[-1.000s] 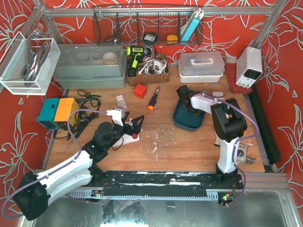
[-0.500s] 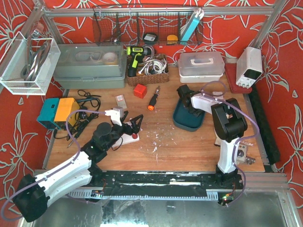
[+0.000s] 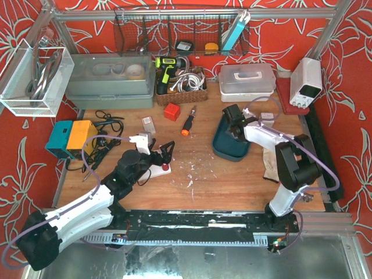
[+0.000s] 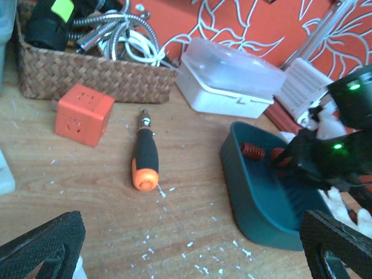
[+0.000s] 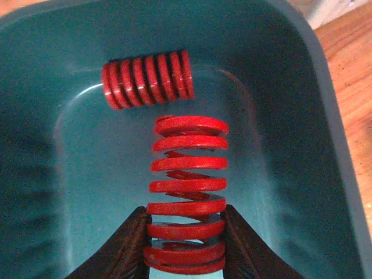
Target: Install the large spring
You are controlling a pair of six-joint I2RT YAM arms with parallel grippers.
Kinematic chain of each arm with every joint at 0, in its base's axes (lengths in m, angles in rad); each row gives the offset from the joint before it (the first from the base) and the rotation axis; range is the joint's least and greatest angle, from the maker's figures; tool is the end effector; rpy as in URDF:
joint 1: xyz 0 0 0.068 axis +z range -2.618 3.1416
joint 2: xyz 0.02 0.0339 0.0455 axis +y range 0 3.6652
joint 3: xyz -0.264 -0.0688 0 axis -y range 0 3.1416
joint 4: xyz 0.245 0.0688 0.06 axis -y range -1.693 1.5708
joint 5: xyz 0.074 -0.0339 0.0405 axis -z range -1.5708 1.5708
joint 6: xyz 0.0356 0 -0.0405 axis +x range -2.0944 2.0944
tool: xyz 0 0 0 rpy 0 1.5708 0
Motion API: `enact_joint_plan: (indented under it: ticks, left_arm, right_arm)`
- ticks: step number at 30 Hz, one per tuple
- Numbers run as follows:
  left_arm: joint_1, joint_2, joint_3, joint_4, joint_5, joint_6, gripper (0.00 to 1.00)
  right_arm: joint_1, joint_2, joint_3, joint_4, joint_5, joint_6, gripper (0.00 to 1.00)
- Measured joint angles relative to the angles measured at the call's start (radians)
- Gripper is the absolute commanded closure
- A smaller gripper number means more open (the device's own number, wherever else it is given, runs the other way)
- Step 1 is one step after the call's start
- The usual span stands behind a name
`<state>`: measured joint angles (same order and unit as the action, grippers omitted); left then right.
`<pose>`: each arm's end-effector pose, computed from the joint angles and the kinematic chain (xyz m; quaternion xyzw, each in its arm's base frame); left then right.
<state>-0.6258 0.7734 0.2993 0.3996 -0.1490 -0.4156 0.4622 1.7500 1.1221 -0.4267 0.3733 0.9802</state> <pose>0.1533 -0.1043 0.2313 0.0263 0.7322 -0.2902 0.6156 0.3222 0.1460 0.1847 0.2891 0.9063 0.0309 0.3068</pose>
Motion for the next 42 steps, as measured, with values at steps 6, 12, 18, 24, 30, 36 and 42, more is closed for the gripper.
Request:
enact_joint_plan:
  ticks: [6, 12, 18, 24, 30, 36, 42]
  left_arm:
    - [-0.001, 0.052, 0.002, -0.018, -0.013, -0.019, 0.00]
    - [-0.001, 0.087, 0.002, -0.013, 0.006, -0.020, 0.11]
    - [-0.002, 0.094, 0.016, -0.006, 0.054, -0.050, 0.25]
    - [-0.002, 0.121, 0.132, -0.056, 0.158, -0.112, 0.34]
    - [-0.002, 0.185, 0.261, -0.124, 0.267, -0.178, 0.39]
    - [0.009, 0.275, 0.385, -0.188, 0.387, -0.216, 0.38]
    - [0.016, 0.338, 0.417, -0.200, 0.513, -0.280, 0.44]
  right_arm:
    - [0.042, -0.160, -0.088, 0.052, -0.013, -0.154, 0.92]
    - [0.129, -0.356, -0.229, 0.177, -0.013, -0.374, 0.94]
    - [0.238, -0.496, -0.362, 0.353, -0.055, -0.588, 0.95]
    - [0.303, -0.568, -0.456, 0.520, -0.152, -0.686, 0.97]
    - [0.372, -0.594, -0.538, 0.687, -0.237, -0.785, 0.97]
    - [0.463, -0.594, -0.570, 0.809, -0.268, -0.890, 0.98]
    - [0.534, -0.594, -0.597, 0.896, -0.271, -0.972, 0.98]
